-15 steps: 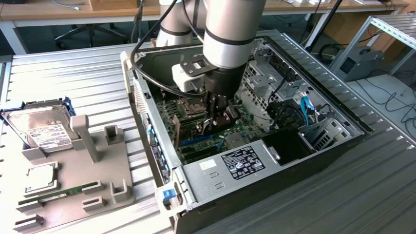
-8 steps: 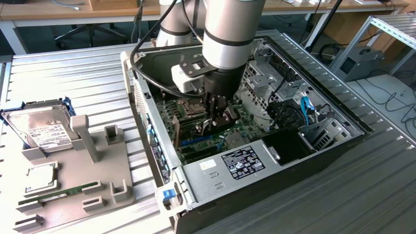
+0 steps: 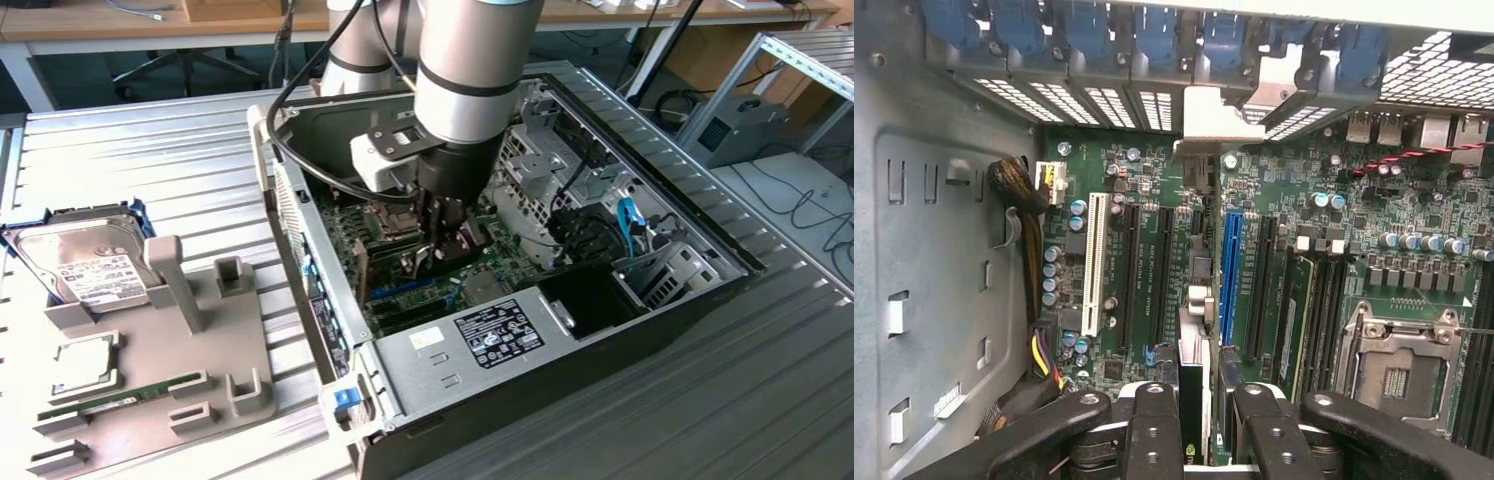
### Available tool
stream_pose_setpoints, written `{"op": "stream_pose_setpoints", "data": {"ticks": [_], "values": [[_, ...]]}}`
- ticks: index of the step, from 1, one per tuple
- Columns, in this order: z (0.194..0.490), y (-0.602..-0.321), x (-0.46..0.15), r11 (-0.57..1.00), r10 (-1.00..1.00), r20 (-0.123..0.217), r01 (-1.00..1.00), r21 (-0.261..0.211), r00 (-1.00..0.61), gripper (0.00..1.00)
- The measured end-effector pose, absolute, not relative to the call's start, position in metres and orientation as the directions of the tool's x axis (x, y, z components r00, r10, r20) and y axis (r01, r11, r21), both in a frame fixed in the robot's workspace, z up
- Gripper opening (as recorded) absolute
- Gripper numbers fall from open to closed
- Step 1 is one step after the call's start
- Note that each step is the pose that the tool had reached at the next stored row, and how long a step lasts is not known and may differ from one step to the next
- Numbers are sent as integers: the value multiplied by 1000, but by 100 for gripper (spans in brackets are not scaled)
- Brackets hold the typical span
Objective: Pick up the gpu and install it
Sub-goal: 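Insert the gpu into the slot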
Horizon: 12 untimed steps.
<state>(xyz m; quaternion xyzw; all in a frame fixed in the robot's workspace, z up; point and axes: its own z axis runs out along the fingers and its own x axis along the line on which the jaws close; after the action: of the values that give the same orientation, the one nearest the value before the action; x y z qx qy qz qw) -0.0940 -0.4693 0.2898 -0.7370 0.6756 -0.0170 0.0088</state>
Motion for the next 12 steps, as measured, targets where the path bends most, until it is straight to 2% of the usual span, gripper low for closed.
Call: {"op": "stream_pose_setpoints", "data": {"ticks": [12], "values": [[289,-469,-99,-87,-996,13,-996,-36,87,26]]}}
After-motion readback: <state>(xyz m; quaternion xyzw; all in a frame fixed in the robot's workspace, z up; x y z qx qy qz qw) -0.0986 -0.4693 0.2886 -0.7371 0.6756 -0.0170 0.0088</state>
